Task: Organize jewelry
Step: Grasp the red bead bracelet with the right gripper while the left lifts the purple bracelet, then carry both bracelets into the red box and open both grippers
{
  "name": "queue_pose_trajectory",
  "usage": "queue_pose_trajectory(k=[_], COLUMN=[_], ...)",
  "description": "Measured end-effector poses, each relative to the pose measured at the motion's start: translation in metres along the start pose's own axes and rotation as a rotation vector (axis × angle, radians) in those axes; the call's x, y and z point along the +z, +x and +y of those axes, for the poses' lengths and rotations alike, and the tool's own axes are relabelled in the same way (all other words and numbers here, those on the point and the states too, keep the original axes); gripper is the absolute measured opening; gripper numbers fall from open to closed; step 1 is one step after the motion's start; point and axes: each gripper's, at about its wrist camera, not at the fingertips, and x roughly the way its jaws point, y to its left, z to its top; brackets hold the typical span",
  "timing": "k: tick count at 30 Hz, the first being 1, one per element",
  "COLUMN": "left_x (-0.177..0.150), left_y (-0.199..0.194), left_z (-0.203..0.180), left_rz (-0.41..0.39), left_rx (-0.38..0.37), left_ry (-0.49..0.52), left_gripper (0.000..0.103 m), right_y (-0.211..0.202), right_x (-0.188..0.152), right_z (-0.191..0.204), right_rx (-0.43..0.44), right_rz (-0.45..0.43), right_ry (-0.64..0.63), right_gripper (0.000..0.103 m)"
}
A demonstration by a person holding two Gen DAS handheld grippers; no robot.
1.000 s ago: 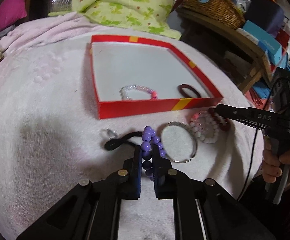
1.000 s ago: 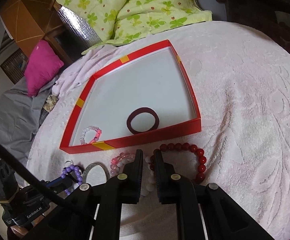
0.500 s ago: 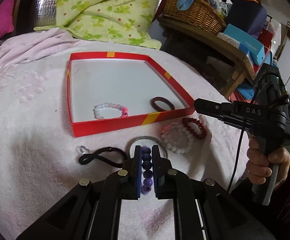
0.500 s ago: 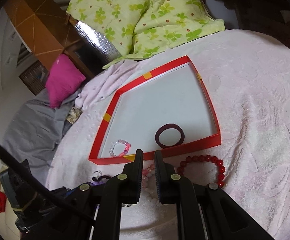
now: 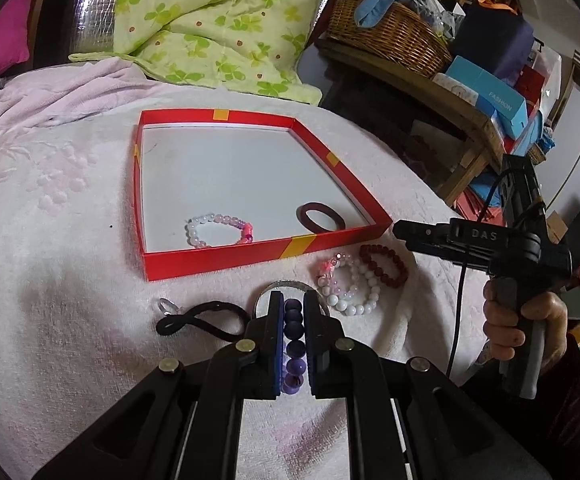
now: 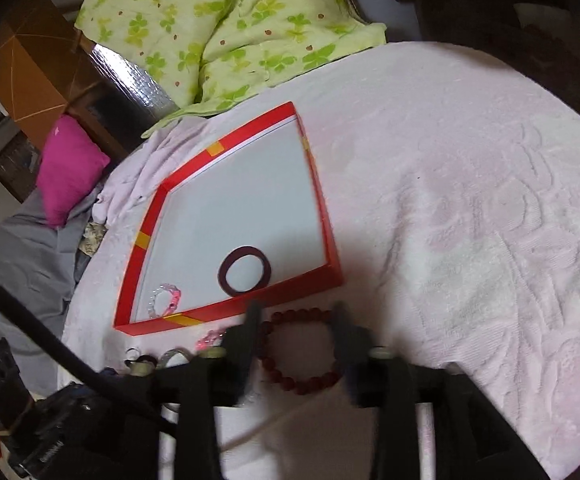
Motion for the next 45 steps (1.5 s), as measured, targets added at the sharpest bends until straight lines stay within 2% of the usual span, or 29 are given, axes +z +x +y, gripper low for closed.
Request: queue_pose_trajectory(k=[2,8,14,15,17,18,19,21,22,24,36,45], left_x=[0.000,-0.001,-0.002,-0.002,-0.002,-0.003,-0.003,-0.002,-0.002,-0.002,0.003,0.018], left_y=[0.000,-0.003,-0.004,-0.004,-0.005,-0.005,-0.005,-0.004,-0.004,-0.004,-0.007,-0.035], left_z=[0.001,0.004,0.011,0.011,0.012,0.013,0.013,0.013,0.013,0.013,0.016,0.026], left_rz=[0.000,0.003,0.009,0.010,0.009,0.008,0.008,0.008,0.008,0.008,-0.010,-0.131], left_rx=[0.004,0.013,0.028,0.030,0.033,0.033,0.033,0.035,0.035,0.034,0.014,-0.114], left_ry=[-0.003,-0.006,-0.028,-0.031,-0.033,-0.034,-0.036,-0.039,-0.039,-0.039,-0.060,-0.108], left_gripper=[0.010,0.010,0.010,0.010,0.010,0.010,0.010,0.010,0.010,0.010,0.010,0.010], right_y=[0.003,0.031,0.040,0.041,0.040,0.039,0.037,0.034,0.032,0.026,0.004,-0.004], right_x=[-0.002,-0.008,-0.018,-0.021,-0.023,-0.024,-0.022,-0.020,-0.017,-0.016,-0.010,-0.005], right_z=[0.003,0.014,0.030,0.034,0.039,0.039,0.039,0.034,0.032,0.030,0.020,0.027], right_rx=[0.011,-0.075,-0.159,-0.185,-0.216,-0.219,-0.211,-0.195,-0.179,-0.133,0.202,0.309], right_rz=[0.018,0.104,0.094,0.093,0.088,0.085,0.082,0.079,0.075,0.071,0.089,0.036], right_ry=[-0.017,-0.104,-0.239,-0.276,-0.327,-0.342,-0.339,-0.312,-0.297,-0.274,-0.108,-0.045], right_gripper=[0.055,0.068,0.070,0.063,0.042,0.027,0.022,0.019,0.013,0.011,0.010,0.011])
